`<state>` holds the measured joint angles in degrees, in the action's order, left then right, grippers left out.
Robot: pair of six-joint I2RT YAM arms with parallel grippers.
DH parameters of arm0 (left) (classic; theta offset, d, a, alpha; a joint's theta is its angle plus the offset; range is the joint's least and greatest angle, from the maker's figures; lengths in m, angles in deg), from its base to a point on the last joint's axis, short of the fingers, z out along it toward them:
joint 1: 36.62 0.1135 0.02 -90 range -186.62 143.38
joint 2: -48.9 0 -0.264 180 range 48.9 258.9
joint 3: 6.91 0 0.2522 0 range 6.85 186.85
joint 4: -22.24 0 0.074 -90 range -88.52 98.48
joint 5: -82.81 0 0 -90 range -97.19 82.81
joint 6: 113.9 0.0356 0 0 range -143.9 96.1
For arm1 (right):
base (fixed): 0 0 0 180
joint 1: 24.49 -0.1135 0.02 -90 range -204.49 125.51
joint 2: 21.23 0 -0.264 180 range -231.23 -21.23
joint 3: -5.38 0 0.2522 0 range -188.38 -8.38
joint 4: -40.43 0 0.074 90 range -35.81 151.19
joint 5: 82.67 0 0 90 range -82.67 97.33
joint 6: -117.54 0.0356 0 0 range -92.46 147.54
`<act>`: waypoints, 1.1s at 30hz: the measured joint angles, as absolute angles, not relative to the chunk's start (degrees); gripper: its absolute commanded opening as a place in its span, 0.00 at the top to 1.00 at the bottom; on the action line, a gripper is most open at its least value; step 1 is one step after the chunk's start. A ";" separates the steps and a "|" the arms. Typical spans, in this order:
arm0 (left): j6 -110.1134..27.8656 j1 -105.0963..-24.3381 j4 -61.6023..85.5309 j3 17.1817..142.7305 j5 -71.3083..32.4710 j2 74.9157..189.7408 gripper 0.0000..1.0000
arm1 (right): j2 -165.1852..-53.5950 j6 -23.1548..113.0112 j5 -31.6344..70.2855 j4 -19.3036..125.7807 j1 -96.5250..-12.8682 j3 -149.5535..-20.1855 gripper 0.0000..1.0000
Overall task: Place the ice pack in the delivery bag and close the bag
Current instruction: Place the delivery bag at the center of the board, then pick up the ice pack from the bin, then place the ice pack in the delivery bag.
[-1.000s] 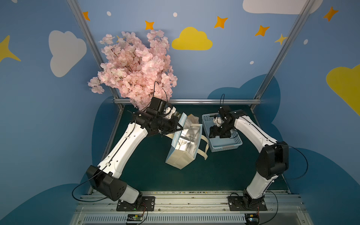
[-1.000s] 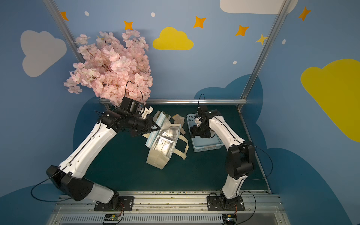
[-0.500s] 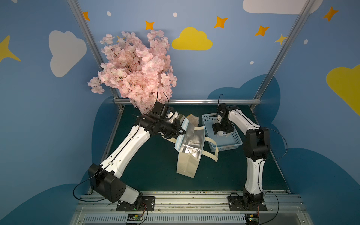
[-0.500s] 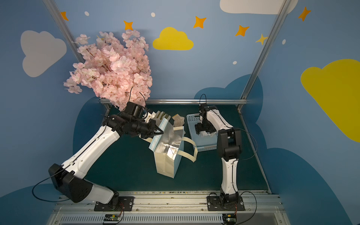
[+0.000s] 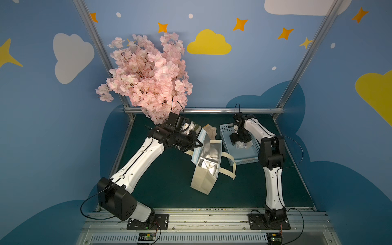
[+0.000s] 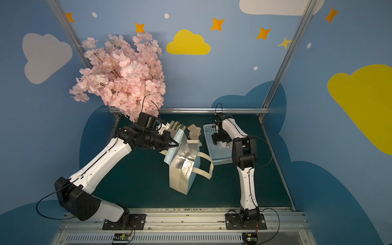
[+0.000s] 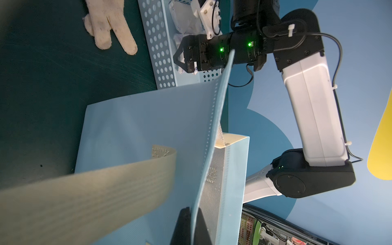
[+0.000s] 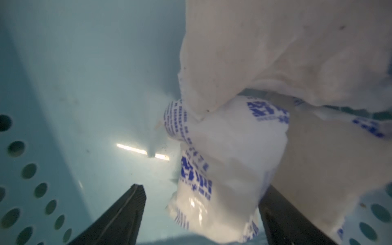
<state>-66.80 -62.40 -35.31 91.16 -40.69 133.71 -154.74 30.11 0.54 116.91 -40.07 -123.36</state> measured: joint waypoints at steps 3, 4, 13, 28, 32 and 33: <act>-66.78 -62.40 -35.11 91.16 -40.71 133.71 0.97 | -155.83 30.11 0.43 116.91 -40.07 -123.29 0.28; -66.75 -62.40 -35.11 91.16 -40.71 133.71 0.97 | -156.01 30.13 0.45 116.84 -40.09 -123.05 0.33; -66.10 -62.40 -34.98 91.16 -40.88 133.71 0.97 | -152.62 31.29 1.00 114.53 -40.20 -117.61 0.67; -66.36 -62.40 -32.69 91.16 -42.17 134.48 0.97 | -112.97 30.09 12.08 113.39 -49.33 -113.54 0.74; -66.65 -62.40 -31.92 91.19 -42.17 135.33 0.97 | -106.00 30.11 16.89 110.02 -55.48 -110.31 0.72; -66.75 -62.40 -31.77 91.21 -42.19 135.49 0.97 | -105.25 30.13 18.03 109.19 -57.03 -109.63 0.71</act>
<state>-66.75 -62.40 -31.77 91.21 -42.19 135.49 -105.25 30.13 18.03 109.19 -57.03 -109.63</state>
